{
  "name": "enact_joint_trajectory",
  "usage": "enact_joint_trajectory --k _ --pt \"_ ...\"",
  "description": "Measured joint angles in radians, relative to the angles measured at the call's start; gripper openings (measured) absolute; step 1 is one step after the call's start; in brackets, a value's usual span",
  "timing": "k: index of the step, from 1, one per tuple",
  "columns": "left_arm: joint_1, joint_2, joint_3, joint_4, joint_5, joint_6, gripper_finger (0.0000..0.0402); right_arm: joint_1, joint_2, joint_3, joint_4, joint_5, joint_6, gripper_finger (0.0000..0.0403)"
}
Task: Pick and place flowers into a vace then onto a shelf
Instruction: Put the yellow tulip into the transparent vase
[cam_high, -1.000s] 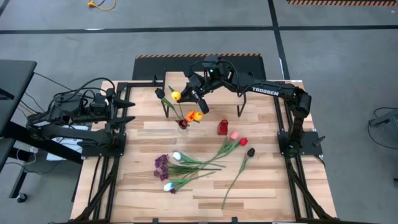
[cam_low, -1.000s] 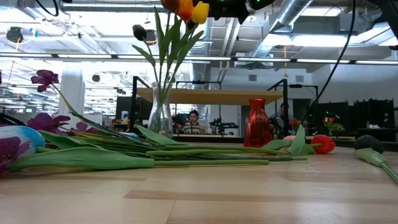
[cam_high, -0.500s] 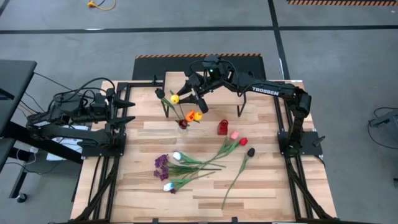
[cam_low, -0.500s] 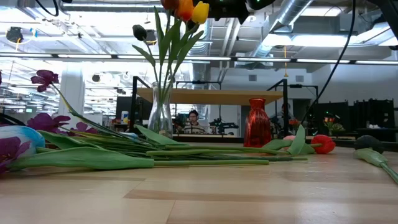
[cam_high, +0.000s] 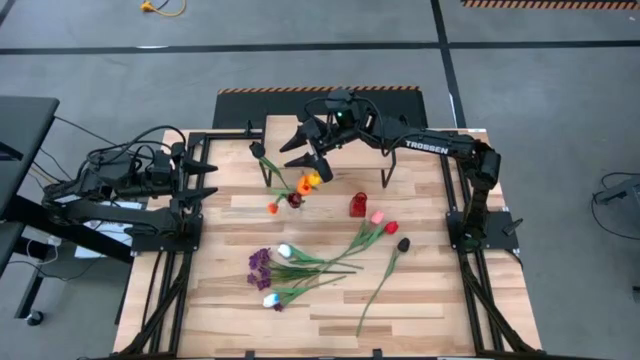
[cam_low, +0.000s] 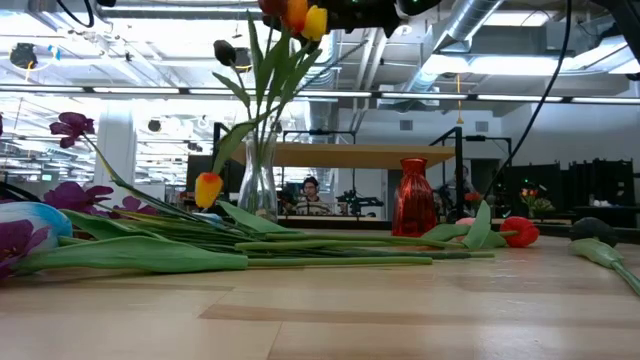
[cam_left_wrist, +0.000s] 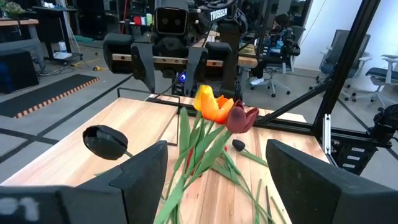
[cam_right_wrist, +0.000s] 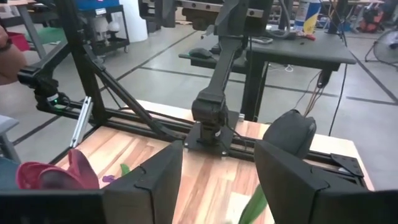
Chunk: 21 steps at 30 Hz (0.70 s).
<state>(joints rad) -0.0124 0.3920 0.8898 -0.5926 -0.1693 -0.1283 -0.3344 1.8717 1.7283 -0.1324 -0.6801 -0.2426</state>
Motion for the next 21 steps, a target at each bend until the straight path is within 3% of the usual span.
enact_joint_trajectory --k 12,21 --pt "0.0 0.0 0.0 -0.03 -0.021 0.0 0.0261 -0.011 -0.016 0.001 0.062 0.005 -0.001 0.0178" --pt "0.0 0.0 -0.001 -0.076 -0.09 -0.024 0.0261 -0.055 -0.186 0.04 0.02 0.099 -0.027 0.0196"
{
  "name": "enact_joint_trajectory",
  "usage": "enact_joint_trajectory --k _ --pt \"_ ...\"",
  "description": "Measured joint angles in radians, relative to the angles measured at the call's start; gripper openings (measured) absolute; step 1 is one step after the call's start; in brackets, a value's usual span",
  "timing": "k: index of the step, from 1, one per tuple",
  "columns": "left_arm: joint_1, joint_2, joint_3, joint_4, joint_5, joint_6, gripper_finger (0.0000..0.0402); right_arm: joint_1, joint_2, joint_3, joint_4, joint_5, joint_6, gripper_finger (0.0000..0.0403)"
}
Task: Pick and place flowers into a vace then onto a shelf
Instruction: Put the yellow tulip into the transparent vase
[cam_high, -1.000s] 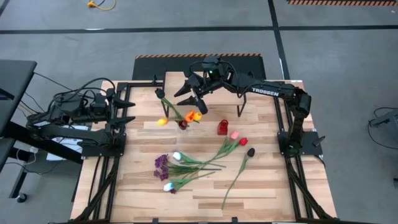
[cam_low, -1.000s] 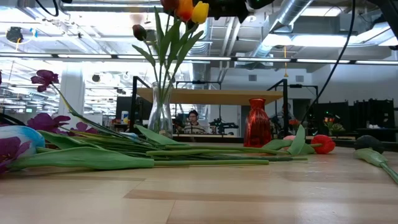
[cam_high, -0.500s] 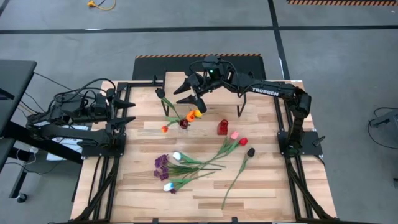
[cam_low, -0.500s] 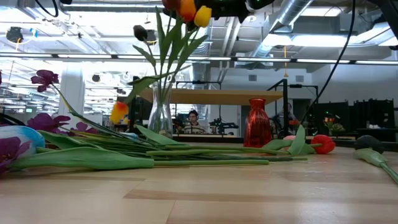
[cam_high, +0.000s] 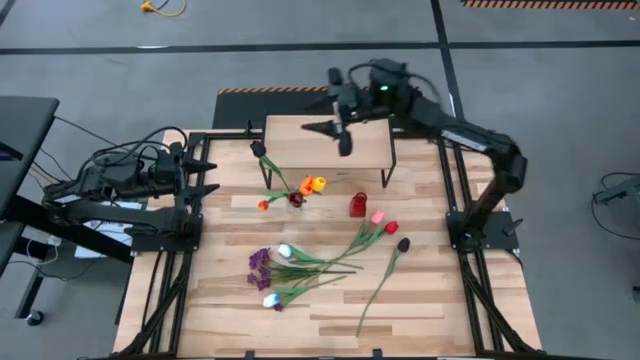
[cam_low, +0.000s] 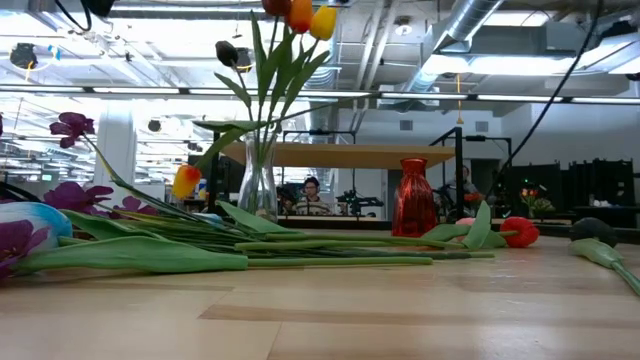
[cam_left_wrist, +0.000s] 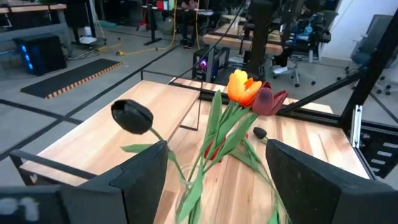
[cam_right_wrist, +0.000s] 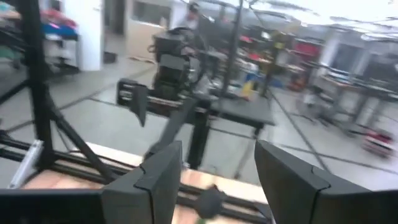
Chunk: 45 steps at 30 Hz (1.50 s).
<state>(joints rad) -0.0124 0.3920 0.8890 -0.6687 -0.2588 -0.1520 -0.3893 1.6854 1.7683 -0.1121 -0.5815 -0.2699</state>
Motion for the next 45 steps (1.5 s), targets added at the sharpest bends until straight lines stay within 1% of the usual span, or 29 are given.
enact_joint_trajectory --k 2,5,7,9,12,15,18,20,22,24,35,39,45 --pt "0.0 0.0 -0.01 0.001 0.0 -0.007 0.0261 0.001 -0.06 0.0 -0.092 0.058 -0.032 0.0198" --pt "0.0 0.0 -0.035 0.007 -0.002 -0.024 0.0261 0.013 -0.145 0.002 -0.277 0.212 -0.101 0.0195" --pt "0.0 -0.007 -0.059 0.022 -0.001 -0.03 0.0261 0.021 -0.181 0.002 -0.4 0.287 -0.112 0.0191" --pt "0.0 -0.009 -0.087 0.047 0.002 -0.038 0.0261 0.023 -0.198 0.002 -0.534 0.307 -0.094 0.0184" --pt "0.0 -0.015 -0.113 0.082 0.021 -0.05 0.0261 0.036 -0.197 0.002 -0.72 0.307 -0.048 0.0175" --pt "0.0 -0.02 -0.122 0.117 0.045 -0.051 0.0261 0.047 -0.192 -0.036 -0.836 0.321 -0.021 0.0169" --pt "0.0 -0.021 -0.122 0.137 0.045 -0.047 0.0261 0.071 -0.173 -0.108 -0.829 0.357 -0.018 0.0165" --pt "0.0 -0.022 -0.122 0.145 0.045 -0.047 0.0261 0.068 -0.168 -0.152 -0.844 0.378 -0.018 0.0164" --pt "0.0 -0.022 -0.122 0.146 0.045 -0.047 0.0261 0.075 -0.159 -0.18 -0.807 0.377 -0.018 0.0164" --pt "0.0 -0.022 -0.122 0.145 0.045 -0.051 0.0261 0.078 -0.132 -0.193 -0.841 0.381 -0.018 0.0166" --pt "0.0 -0.022 -0.122 0.145 0.053 -0.071 0.0261 0.102 0.02 -0.193 -0.864 0.376 -0.042 0.0174" --pt "0.0 -0.022 -0.122 0.145 0.052 -0.072 0.0261 0.101 0.04 -0.193 -0.883 0.375 -0.051 0.0171" --pt "0.0 -0.022 -0.122 0.145 0.052 -0.072 0.0261 0.101 0.032 -0.193 -0.858 0.374 -0.052 0.0166"
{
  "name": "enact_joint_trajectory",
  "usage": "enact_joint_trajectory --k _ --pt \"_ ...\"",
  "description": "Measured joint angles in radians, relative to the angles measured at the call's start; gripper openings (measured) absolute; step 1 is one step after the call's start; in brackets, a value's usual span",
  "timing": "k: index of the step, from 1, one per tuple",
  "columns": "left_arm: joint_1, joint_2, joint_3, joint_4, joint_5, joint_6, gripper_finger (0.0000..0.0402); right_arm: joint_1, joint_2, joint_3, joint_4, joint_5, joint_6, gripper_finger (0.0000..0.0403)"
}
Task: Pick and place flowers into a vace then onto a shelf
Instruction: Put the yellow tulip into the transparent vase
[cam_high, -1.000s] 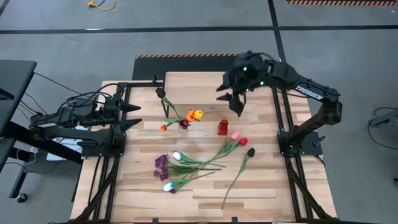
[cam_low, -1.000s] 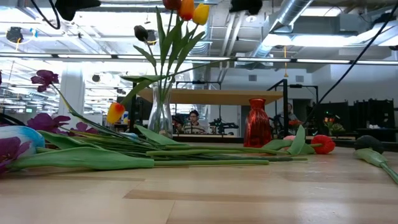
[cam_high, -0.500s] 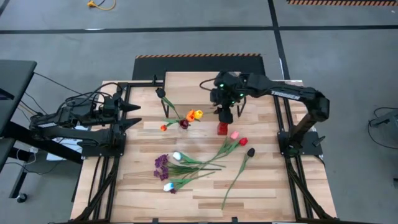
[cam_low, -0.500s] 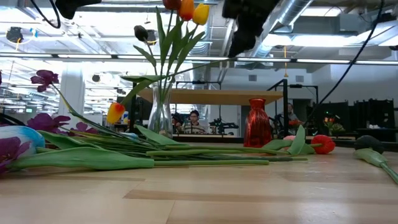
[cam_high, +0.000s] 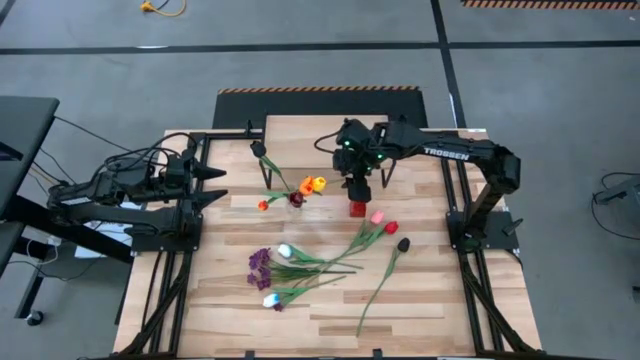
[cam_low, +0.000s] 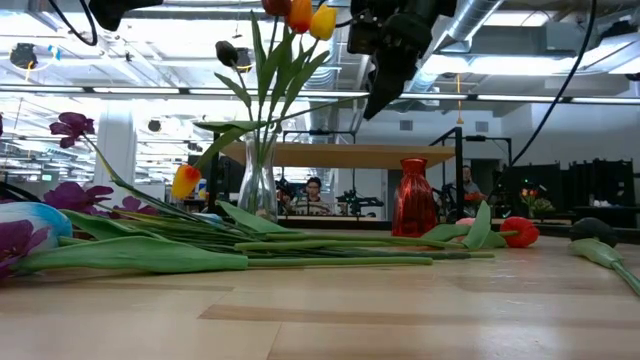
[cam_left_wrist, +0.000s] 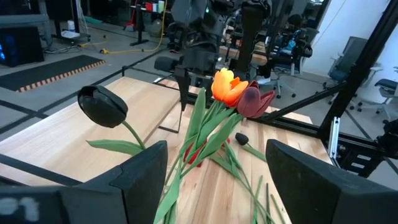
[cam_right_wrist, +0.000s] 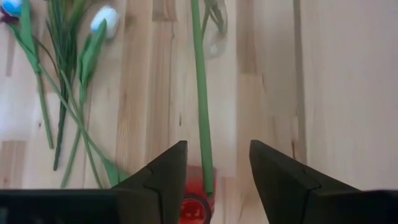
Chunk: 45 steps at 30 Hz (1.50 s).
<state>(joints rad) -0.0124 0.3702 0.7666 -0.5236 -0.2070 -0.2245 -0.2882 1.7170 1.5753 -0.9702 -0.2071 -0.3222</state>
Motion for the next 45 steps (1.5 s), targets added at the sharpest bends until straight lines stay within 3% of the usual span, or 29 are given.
enact_joint_trajectory --k 7,13,22,40,45 --pt "0.0 0.0 0.0 0.0 -0.001 0.0 0.0261 0.0 -0.004 0.0 0.011 0.0 -0.019 0.0139" --pt "0.0 0.0 0.0 0.0 -0.001 0.001 0.0261 -0.009 -0.003 0.0 0.024 0.005 -0.034 0.0015" --pt "0.0 0.0 0.0 -0.005 -0.002 0.001 0.0261 -0.006 -0.002 0.021 -0.031 -0.003 -0.08 0.0003" --pt "0.0 0.0 0.0 -0.01 -0.002 0.002 0.0261 0.007 -0.003 0.334 -0.141 0.012 -0.148 0.0001" --pt "0.0 0.0 0.0 -0.01 -0.002 0.003 0.0261 0.025 -0.004 0.354 -0.187 0.015 -0.148 0.0"
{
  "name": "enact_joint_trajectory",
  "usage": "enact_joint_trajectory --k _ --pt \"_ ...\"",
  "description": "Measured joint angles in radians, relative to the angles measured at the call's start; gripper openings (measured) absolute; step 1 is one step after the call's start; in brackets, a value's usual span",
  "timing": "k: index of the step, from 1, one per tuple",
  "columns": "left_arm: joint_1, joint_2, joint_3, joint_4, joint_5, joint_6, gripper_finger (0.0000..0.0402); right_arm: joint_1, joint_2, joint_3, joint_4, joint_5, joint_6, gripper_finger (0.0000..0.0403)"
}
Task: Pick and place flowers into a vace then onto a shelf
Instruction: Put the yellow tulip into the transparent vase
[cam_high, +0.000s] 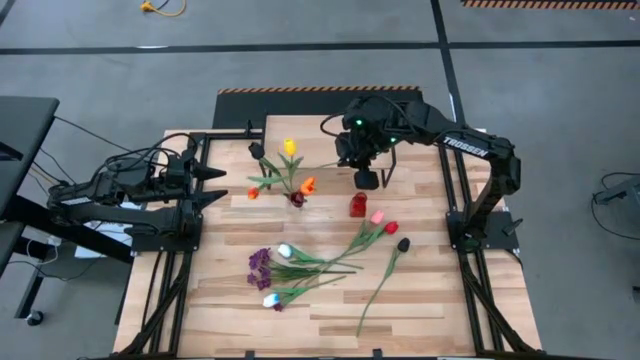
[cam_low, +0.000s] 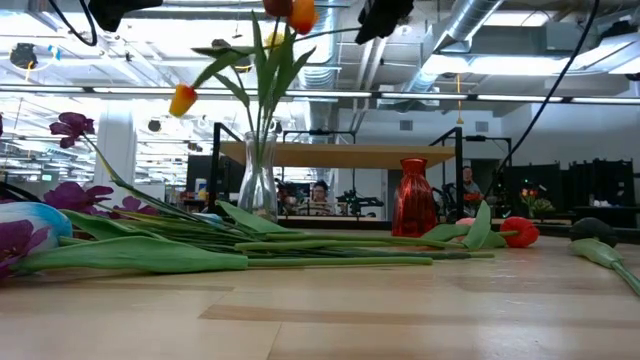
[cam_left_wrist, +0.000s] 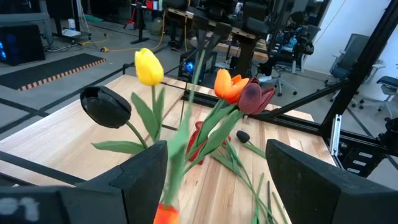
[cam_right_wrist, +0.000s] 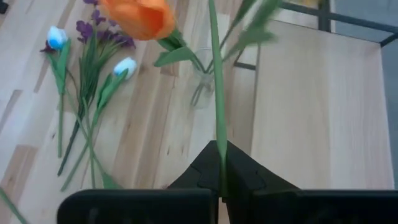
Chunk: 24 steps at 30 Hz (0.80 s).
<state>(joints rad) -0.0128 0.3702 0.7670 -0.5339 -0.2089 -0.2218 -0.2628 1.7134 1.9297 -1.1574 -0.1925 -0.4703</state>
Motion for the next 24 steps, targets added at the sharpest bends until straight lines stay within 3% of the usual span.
enact_joint_trajectory --k 9,24 --pt "0.0 0.0 0.0 0.001 0.001 0.0 0.0261 0.014 -0.008 0.005 0.052 0.043 -0.01 0.0" --pt "0.0 0.0 0.0 0.051 -0.001 0.025 0.0261 0.021 -0.009 0.241 0.26 0.199 -0.019 0.0"
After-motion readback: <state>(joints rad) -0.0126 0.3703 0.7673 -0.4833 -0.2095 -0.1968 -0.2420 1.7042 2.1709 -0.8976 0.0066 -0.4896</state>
